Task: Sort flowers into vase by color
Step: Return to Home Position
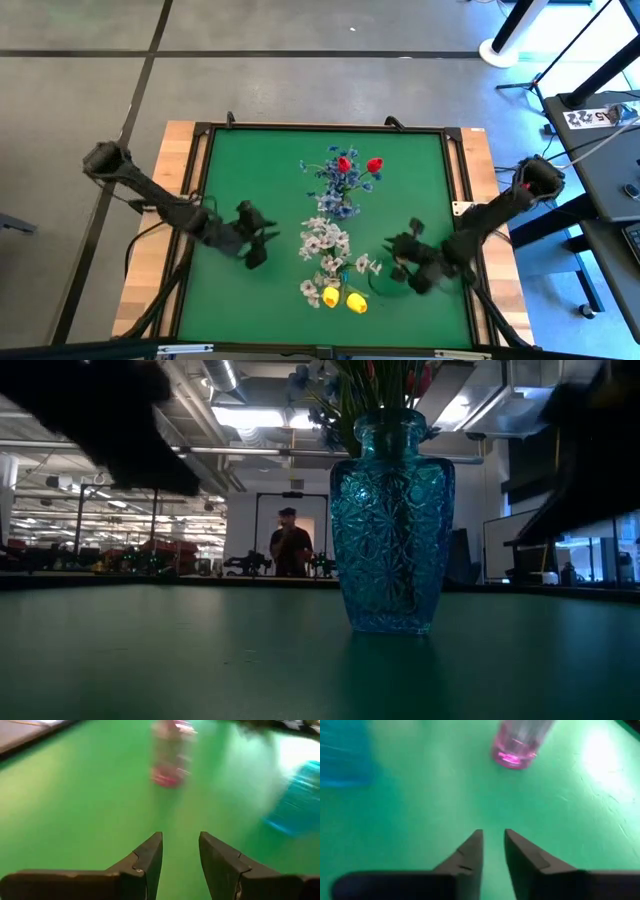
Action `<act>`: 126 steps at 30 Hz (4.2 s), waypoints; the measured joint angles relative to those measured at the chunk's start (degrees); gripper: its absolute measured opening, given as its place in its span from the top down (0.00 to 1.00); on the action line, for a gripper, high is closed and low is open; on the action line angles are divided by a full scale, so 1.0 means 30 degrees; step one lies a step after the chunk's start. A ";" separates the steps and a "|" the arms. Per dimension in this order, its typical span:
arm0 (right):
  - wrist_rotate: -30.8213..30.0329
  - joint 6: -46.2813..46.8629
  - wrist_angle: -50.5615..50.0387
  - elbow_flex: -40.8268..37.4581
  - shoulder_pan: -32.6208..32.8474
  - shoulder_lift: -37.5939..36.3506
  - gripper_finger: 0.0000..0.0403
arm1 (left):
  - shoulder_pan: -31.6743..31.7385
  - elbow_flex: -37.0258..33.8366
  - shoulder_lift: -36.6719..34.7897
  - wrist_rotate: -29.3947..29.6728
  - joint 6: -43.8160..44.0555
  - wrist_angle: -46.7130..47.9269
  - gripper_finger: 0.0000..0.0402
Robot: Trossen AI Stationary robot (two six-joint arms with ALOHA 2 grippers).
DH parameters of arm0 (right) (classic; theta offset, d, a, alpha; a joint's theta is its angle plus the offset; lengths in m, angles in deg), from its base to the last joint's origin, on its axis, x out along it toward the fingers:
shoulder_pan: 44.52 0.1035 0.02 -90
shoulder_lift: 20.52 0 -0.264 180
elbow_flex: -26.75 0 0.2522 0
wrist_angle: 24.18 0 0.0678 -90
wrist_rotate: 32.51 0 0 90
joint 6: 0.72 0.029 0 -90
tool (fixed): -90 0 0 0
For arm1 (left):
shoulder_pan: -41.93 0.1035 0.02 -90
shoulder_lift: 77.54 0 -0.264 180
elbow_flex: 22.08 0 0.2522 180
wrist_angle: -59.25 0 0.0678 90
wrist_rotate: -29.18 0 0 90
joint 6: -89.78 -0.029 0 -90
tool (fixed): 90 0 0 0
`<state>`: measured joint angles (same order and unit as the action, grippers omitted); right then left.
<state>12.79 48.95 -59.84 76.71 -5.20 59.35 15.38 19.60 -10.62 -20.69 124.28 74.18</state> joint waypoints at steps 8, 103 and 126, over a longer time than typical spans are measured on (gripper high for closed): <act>0.6063 -1.2996 2.1797 -0.8011 -0.9131 -0.1513 0.95 | 0.9395 -0.3412 -0.0327 -0.7975 -0.1892 -0.8169 0.69; 1.4253 -1.6160 0.7848 -1.1794 -1.4611 -2.3932 0.94 | 0.8722 -0.9067 -2.1101 -1.2747 -1.0352 -0.0418 0.69; 1.4253 -1.6167 0.7826 -1.1801 -1.4611 -2.3932 0.94 | 0.8722 -0.9067 -2.1094 -1.2739 -1.0352 -0.0425 0.69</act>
<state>55.55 0.45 -36.36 41.31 -49.04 -12.44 41.55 -7.60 -73.90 -58.91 93.22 72.91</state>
